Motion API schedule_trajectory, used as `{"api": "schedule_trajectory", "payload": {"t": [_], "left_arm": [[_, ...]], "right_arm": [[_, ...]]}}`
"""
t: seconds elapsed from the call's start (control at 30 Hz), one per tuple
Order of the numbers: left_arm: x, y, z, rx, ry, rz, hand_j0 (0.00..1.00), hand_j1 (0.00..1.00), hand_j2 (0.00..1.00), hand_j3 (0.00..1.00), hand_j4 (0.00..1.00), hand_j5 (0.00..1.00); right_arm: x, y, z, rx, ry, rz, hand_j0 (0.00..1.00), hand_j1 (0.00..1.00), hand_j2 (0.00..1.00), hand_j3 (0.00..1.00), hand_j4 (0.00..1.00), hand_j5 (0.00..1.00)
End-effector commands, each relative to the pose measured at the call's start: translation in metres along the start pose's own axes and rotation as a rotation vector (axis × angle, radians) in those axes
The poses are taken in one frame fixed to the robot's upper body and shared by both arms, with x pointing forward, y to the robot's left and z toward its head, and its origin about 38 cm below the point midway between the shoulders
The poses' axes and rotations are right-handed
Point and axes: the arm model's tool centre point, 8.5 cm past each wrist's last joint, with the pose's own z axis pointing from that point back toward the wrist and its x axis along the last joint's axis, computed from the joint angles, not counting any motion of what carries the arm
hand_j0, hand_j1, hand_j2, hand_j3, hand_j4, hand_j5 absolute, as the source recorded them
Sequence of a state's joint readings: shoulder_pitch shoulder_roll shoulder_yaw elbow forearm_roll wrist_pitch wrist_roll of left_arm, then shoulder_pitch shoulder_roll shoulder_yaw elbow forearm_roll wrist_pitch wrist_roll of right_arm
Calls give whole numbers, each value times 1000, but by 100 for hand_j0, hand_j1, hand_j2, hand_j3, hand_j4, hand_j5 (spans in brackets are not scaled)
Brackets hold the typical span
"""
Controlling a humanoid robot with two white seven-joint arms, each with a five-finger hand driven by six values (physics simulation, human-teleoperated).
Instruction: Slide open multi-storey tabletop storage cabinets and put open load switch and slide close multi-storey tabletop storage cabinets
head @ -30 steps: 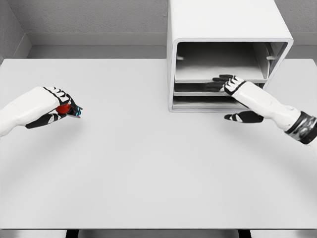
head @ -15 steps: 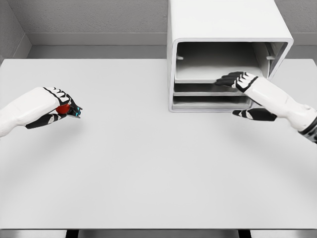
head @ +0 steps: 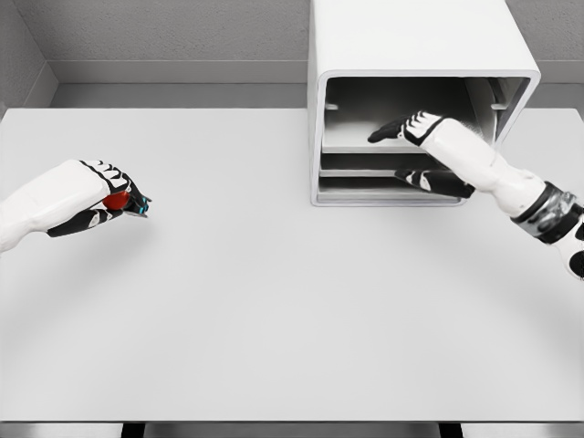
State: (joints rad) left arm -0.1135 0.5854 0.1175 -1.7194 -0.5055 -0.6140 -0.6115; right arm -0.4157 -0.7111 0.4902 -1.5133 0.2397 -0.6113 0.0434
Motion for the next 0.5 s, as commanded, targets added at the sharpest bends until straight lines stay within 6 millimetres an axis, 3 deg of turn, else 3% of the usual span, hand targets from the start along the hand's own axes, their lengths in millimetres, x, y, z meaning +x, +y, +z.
{"api": "schedule_trajectory", "payload": {"t": [0.0,0.27,0.47], "left_arm": [[0,1,0,5,0,6,51,51,51,51,51,51],[0,0,0,4,0,7,51,51,51,51,51,51],[0,0,1,2,0,8,51,51,51,51,51,51]], "right_arm": [[3,7,-5,-5,-11,-18,73,73,73,73,73,73],[7,10,-20,7,-36,-24,73,73,73,73,73,73],[-6,21,-31,27,-7,-51,73,73,73,73,73,73]]}}
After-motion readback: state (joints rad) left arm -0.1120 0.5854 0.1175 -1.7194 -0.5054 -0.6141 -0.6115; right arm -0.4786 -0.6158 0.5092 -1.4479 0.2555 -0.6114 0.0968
